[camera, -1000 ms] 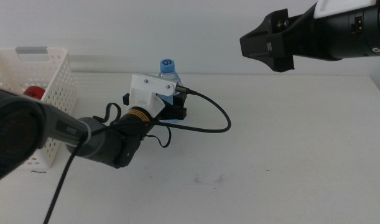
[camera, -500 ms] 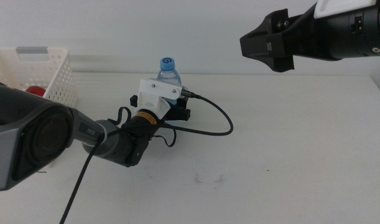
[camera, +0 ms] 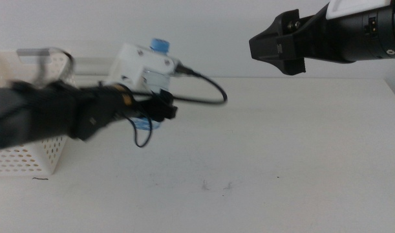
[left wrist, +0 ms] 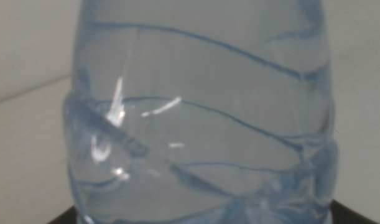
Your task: Use arms to grab the bottles and put them into the dustbin to the left of the table.
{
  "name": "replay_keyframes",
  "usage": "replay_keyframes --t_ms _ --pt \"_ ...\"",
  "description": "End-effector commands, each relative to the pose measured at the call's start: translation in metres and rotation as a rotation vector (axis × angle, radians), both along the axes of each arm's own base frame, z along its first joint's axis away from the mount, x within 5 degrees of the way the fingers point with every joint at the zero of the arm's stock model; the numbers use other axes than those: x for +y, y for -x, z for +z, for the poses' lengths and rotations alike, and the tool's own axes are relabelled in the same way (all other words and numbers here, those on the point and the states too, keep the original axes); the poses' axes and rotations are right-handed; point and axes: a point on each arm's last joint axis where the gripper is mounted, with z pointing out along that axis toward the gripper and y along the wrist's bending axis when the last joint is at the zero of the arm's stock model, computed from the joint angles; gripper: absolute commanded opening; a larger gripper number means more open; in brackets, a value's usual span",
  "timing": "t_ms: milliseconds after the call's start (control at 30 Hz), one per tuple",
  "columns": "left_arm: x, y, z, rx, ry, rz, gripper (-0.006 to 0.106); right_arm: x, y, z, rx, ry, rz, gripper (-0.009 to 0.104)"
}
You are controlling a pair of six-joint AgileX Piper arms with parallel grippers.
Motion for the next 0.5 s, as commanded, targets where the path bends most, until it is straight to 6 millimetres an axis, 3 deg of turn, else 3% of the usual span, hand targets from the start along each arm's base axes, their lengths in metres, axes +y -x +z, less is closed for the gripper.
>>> replay_keyframes --t_ms 0,100,267,367,467 --pt "0.008 0.016 0.043 0.023 0.011 0.037 -0.002 0.0 0.0 0.001 -0.011 -0.003 0.003 0.086" --pt "0.019 0.02 0.079 0.048 -0.027 0.052 -0.002 0.0 0.0 0.001 -0.011 -0.003 0.003 0.086" --pt "0.077 -0.004 0.136 0.149 -0.098 0.06 -0.002 0.0 0.0 0.001 -0.01 -0.002 0.003 0.086" --pt "0.119 -0.024 0.156 0.181 -0.094 0.146 -0.002 0.0 0.0 0.001 -0.01 -0.002 0.003 0.086" --pt "0.157 -0.036 0.158 0.286 -0.096 0.219 -0.002 0.0 0.0 0.001 -0.01 -0.002 0.003 0.086"
